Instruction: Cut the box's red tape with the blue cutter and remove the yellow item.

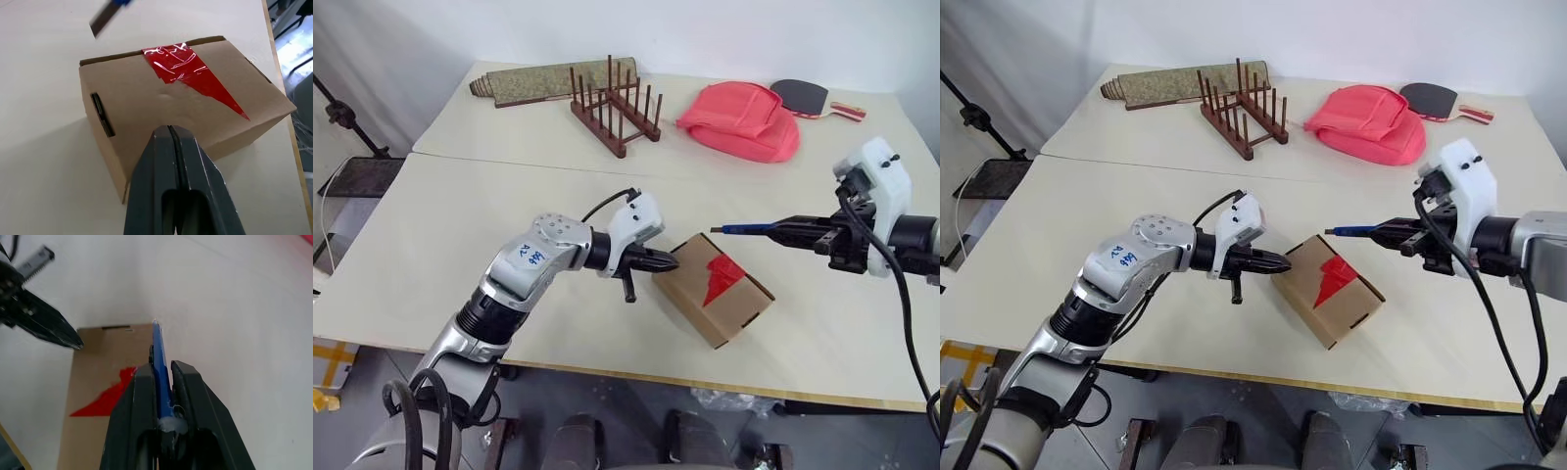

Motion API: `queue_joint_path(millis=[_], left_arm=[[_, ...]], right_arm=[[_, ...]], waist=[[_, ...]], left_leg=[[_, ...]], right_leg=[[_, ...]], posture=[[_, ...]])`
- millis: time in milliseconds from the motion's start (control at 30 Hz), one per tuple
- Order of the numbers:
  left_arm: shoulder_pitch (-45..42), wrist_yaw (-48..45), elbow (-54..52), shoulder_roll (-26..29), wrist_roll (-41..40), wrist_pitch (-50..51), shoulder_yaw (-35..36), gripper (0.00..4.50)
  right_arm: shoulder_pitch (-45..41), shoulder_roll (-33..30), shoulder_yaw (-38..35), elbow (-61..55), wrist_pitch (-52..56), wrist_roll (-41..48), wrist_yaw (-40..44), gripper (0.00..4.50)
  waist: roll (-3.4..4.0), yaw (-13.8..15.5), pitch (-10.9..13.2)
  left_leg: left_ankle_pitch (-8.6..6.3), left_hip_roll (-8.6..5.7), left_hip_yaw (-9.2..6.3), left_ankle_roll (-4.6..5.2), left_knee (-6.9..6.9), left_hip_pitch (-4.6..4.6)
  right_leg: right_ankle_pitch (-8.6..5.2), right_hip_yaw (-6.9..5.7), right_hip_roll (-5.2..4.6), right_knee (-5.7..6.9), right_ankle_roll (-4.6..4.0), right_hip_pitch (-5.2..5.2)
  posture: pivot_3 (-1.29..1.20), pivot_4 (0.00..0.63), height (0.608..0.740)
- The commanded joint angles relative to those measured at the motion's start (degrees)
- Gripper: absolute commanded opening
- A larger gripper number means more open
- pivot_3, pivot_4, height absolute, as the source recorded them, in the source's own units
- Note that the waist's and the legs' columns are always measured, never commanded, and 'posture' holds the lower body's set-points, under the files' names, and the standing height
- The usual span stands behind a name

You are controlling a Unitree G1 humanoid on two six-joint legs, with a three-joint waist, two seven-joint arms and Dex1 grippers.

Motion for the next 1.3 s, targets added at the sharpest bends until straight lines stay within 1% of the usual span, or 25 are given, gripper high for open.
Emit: queue_joint_path(millis=[33, 300, 567, 767, 1000, 1300], left_arm=[[-1.01, -1.21, 0.52, -0.44, 1.53, -0.53, -1.15, 0.00], [-2.33, -1.37, 2.62, -2.16, 4.01, -0.06, -2.46, 0.00], [-2.69, -1.19, 3.75, -3.34, 5.94, 0.36, -2.67, 0.00], [-2.80, -1.50, 4.06, -3.71, 6.55, 0.42, -2.53, 0.00], [-2.86, -2.30, 4.36, -3.51, 7.05, 0.37, -2.88, 0.00], [-3.19, -2.35, 5.36, -3.68, 7.45, 0.15, -2.61, 0.00]], right_arm=[[-0.75, -0.22, 0.45, -1.01, -0.57, 1.40, -2.32, 0.18], [-0.58, -0.77, 2.40, -0.15, -1.85, 3.62, -3.99, 0.18], [-0.22, -1.61, 4.77, 0.52, -2.51, 3.45, -5.00, 0.18], [-1.49, -2.02, 4.99, 2.07, -3.79, 2.49, -5.45, 0.18], [-2.63, -2.03, 5.33, 2.85, -4.70, 4.53, -6.03, 0.18], [0.75, -2.65, 5.51, 2.58, -4.54, 3.27, -5.55, 0.18]], waist=[[0.00, -0.01, 0.00], [0.00, 0.07, 0.00], [0.00, 0.02, 0.00], [0.00, 0.04, 0.00], [0.00, 0.03, 0.00], [0.00, 0.04, 0.00]], left_leg=[[0.00, 0.00, 0.00, 0.00, 0.00, 0.00], [0.01, 0.00, -0.03, 0.01, 0.02, -0.01], [0.02, 0.00, -0.03, 0.04, 0.06, -0.01], [0.04, -0.01, -0.03, 0.07, 0.10, -0.01], [0.06, -0.01, -0.02, 0.10, 0.11, -0.01], [0.06, -0.02, -0.02, 0.10, 0.12, -0.01]], right_leg=[[0.00, -0.01, 0.00, 0.00, 0.00, 0.01], [0.01, -0.02, 0.00, -0.01, 0.02, 0.03], [0.02, -0.02, 0.00, -0.01, 0.03, 0.06], [0.02, 0.00, -0.01, -0.01, 0.03, 0.09], [0.02, 0.02, -0.01, -0.01, 0.03, 0.09], [0.02, 0.03, -0.02, 0.00, 0.03, 0.09]], posture=[[0.00, 0.150, 0.740], [0.00, 0.150, 0.740], [0.00, 0.150, 0.740], [0.00, 0.150, 0.740], [0.00, 0.150, 0.740], [0.00, 0.150, 0.740]])
